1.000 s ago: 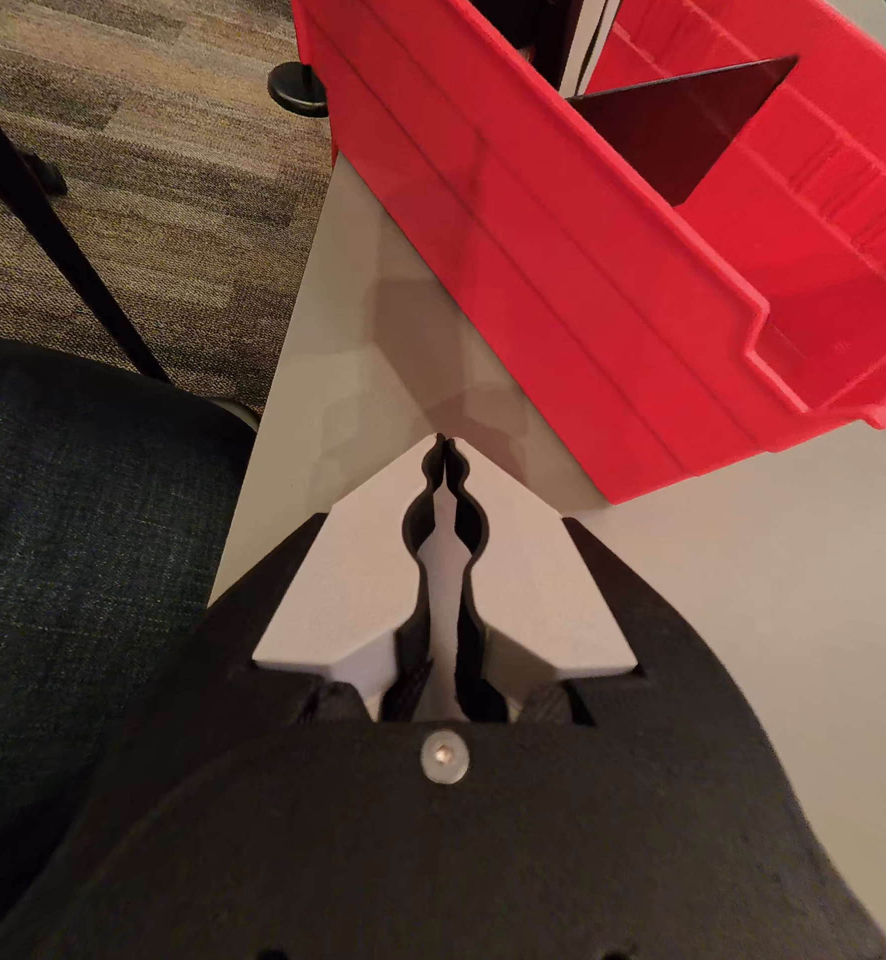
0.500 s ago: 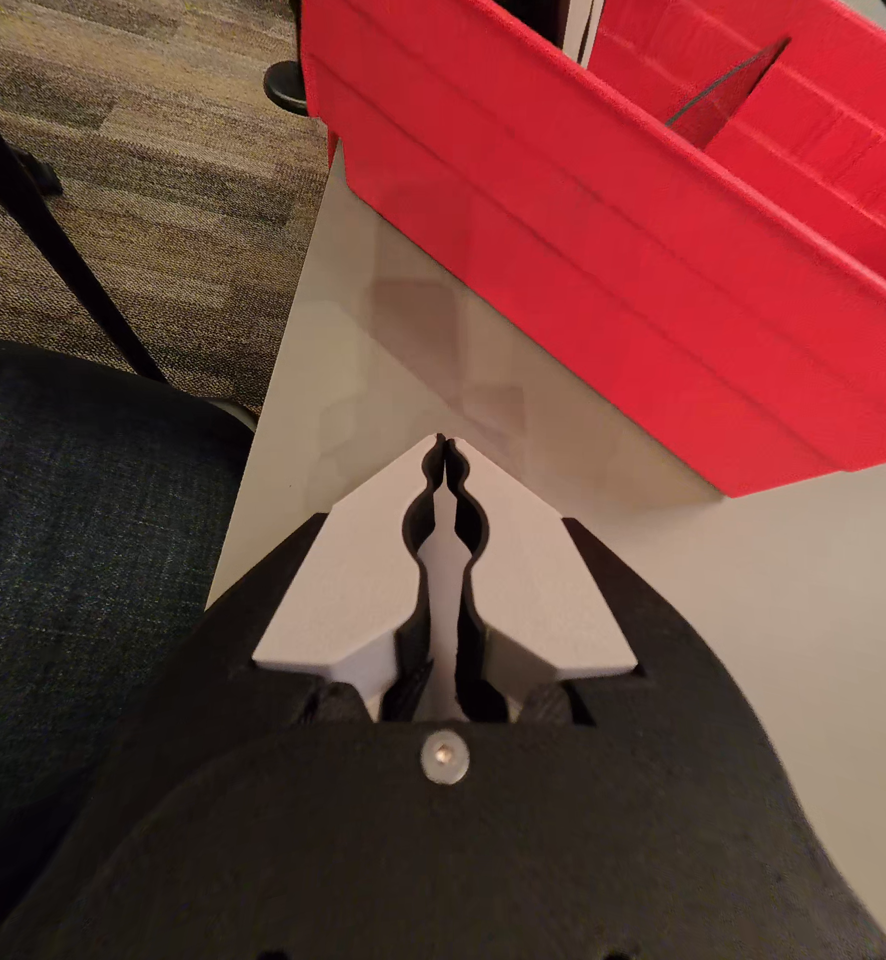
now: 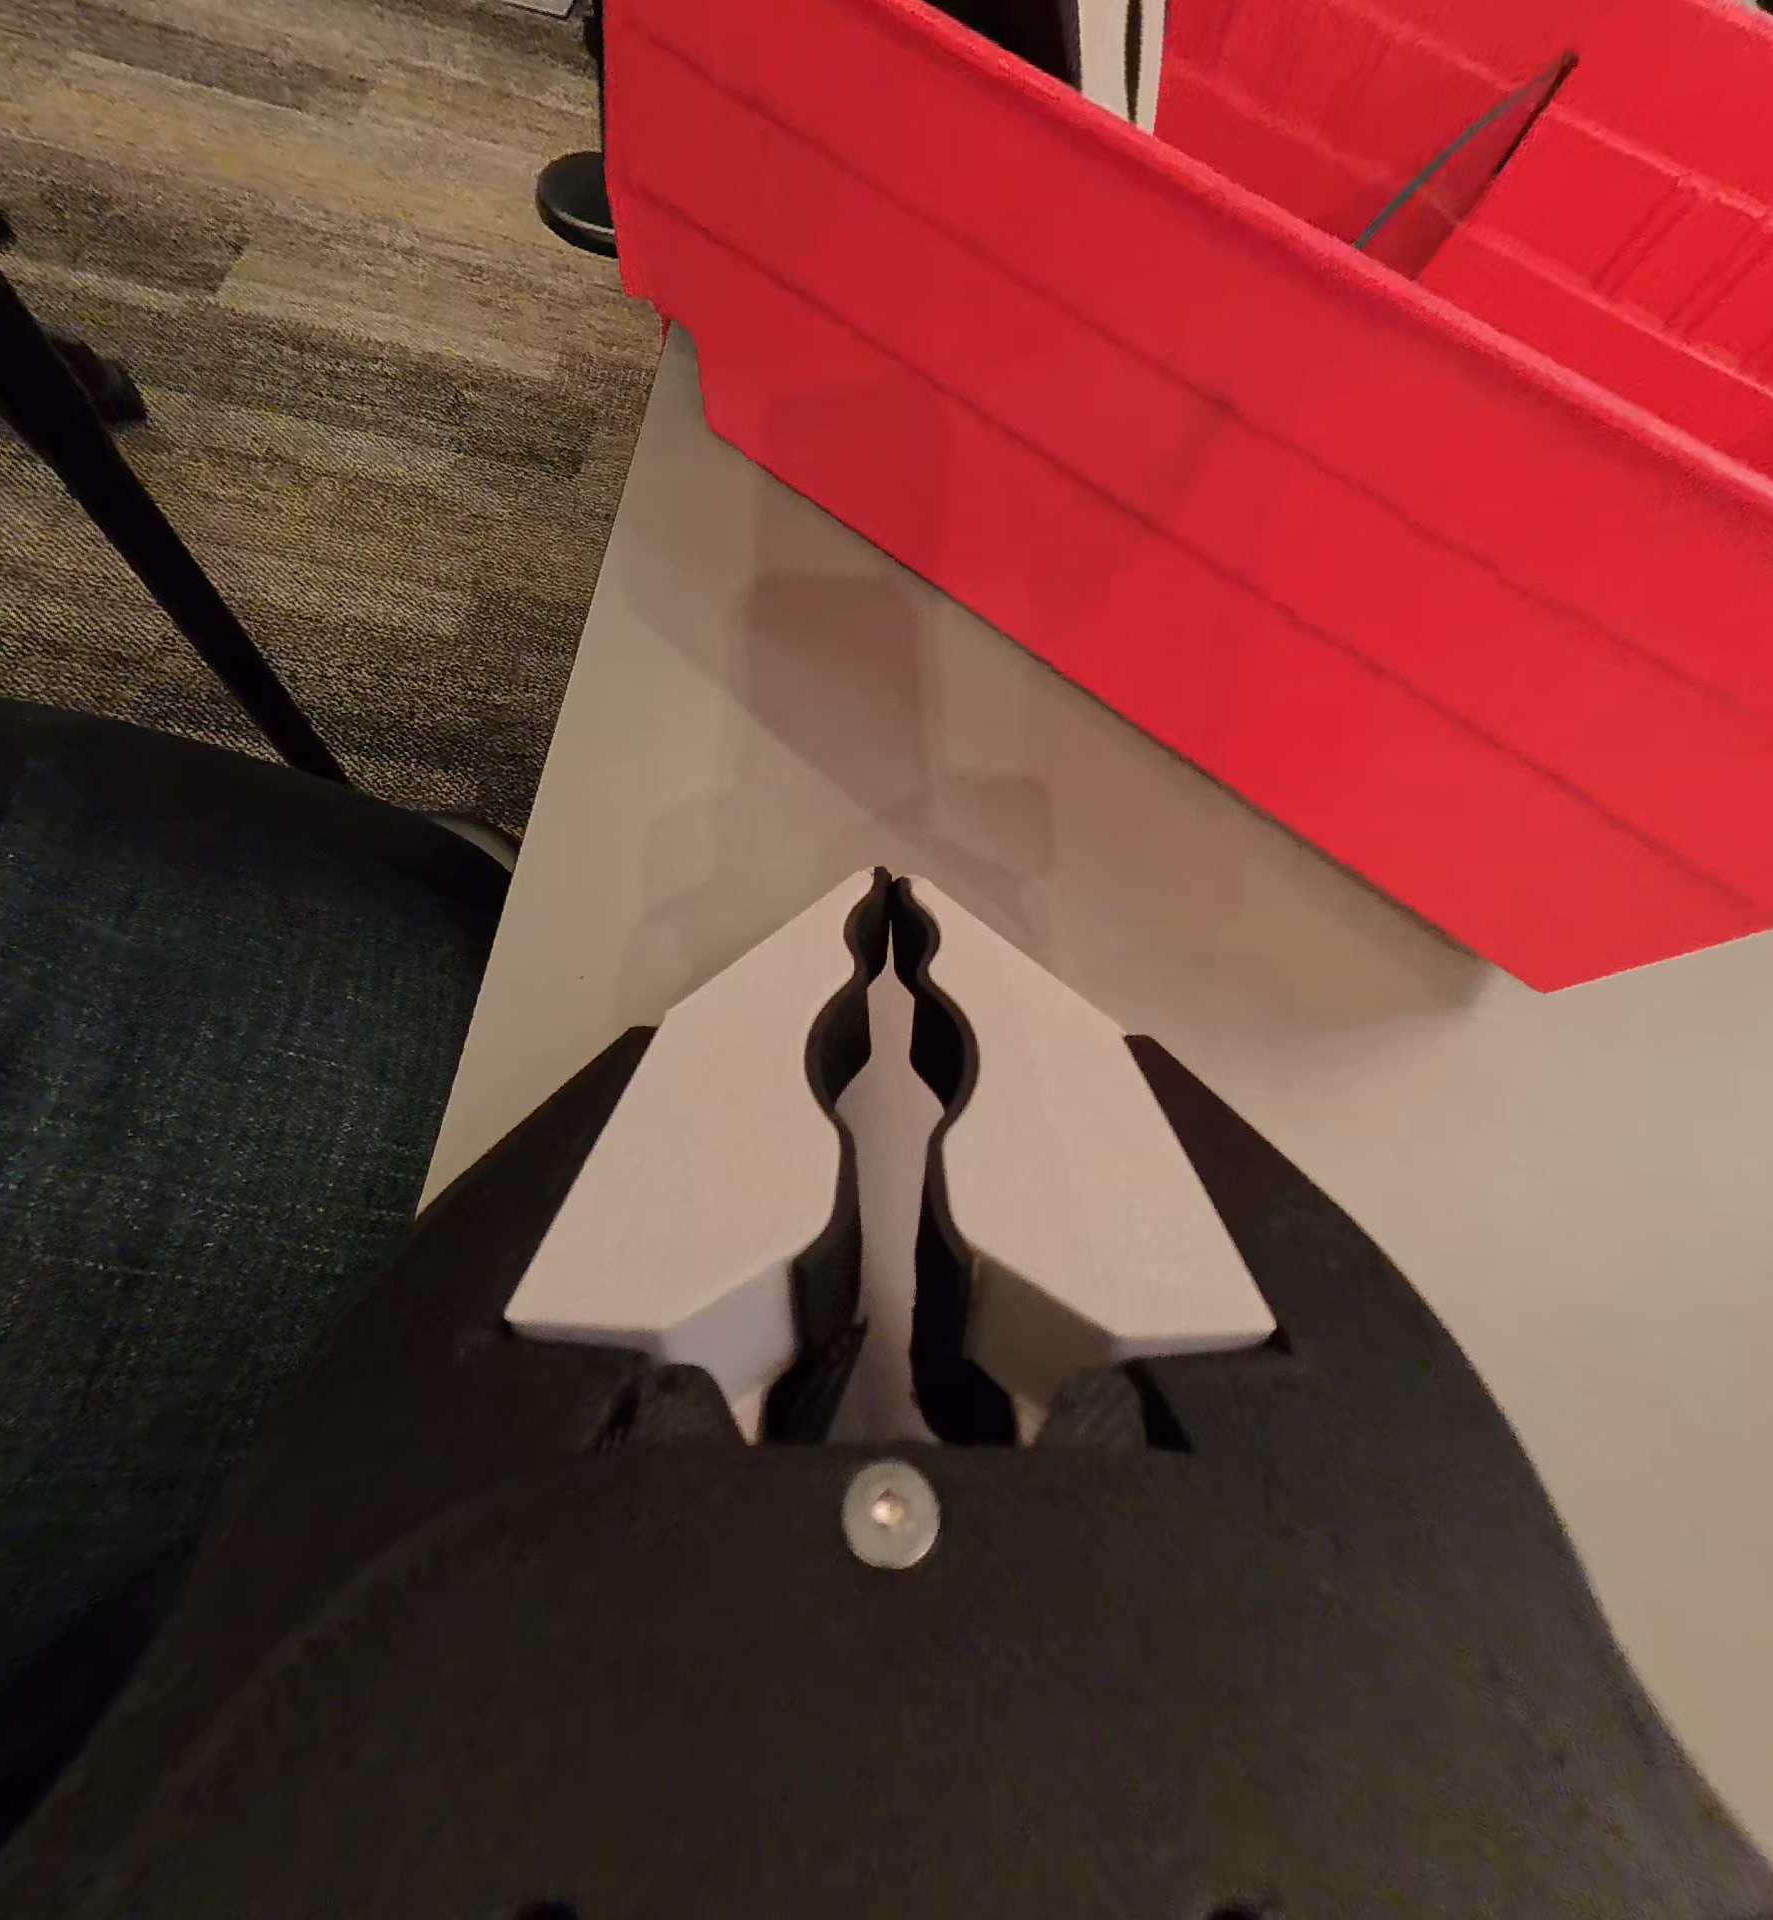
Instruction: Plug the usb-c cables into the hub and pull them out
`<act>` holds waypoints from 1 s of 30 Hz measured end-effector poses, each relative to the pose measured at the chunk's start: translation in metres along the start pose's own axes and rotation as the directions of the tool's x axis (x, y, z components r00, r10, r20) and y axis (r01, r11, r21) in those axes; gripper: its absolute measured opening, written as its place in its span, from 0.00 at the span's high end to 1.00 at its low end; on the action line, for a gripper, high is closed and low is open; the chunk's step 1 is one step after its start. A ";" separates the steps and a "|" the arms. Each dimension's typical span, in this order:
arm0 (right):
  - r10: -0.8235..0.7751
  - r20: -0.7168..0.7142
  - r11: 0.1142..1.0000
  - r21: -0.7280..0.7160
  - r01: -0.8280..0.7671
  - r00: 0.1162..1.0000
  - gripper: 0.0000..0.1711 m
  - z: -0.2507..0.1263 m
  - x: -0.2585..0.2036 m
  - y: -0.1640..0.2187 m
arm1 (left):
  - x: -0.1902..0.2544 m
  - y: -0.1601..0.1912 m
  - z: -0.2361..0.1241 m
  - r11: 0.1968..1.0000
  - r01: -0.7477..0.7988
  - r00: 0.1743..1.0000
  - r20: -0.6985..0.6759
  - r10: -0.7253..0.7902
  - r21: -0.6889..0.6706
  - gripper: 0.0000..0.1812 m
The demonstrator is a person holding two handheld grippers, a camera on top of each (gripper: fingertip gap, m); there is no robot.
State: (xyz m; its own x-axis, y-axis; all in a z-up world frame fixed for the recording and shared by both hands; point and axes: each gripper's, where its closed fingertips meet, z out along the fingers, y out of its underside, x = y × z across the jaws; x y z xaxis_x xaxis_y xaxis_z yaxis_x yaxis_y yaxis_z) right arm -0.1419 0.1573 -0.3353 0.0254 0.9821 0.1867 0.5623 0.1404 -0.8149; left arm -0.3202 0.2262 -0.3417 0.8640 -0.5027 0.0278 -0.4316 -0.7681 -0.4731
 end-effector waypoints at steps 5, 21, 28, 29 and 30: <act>-0.002 0.000 1.000 -0.003 0.002 1.000 1.00 0.000 0.000 0.000 | 0.011 -0.010 -0.002 0.993 0.024 1.000 -0.018 -0.022 0.118 0.99; 0.078 0.014 0.995 0.053 -0.079 0.997 1.00 -0.006 0.008 -0.004 | 0.057 -0.025 0.020 0.999 -0.011 0.996 0.084 0.016 -0.053 0.98; 0.088 0.005 0.994 0.071 -0.088 0.996 1.00 -0.007 0.012 -0.007 | 0.083 -0.028 0.028 0.990 -0.135 0.987 0.086 0.138 -0.036 0.98; 0.095 0.005 0.993 0.074 -0.095 0.995 1.00 -0.006 0.013 -0.007 | 0.085 -0.025 0.031 0.984 -0.168 0.980 0.098 0.174 -0.067 0.98; 0.101 0.004 0.992 0.077 -0.101 0.995 1.00 -0.006 0.014 -0.008 | 0.089 -0.024 0.034 0.976 -0.199 0.973 0.102 0.208 -0.090 0.98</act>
State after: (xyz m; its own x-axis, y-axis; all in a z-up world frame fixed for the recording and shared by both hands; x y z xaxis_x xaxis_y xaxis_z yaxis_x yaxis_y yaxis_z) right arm -0.1406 0.1697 -0.3229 0.0785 0.9918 0.1010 0.4911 0.0497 -0.8697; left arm -0.2240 0.2133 -0.3576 0.7773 -0.6082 -0.1608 -0.6163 -0.6851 -0.3883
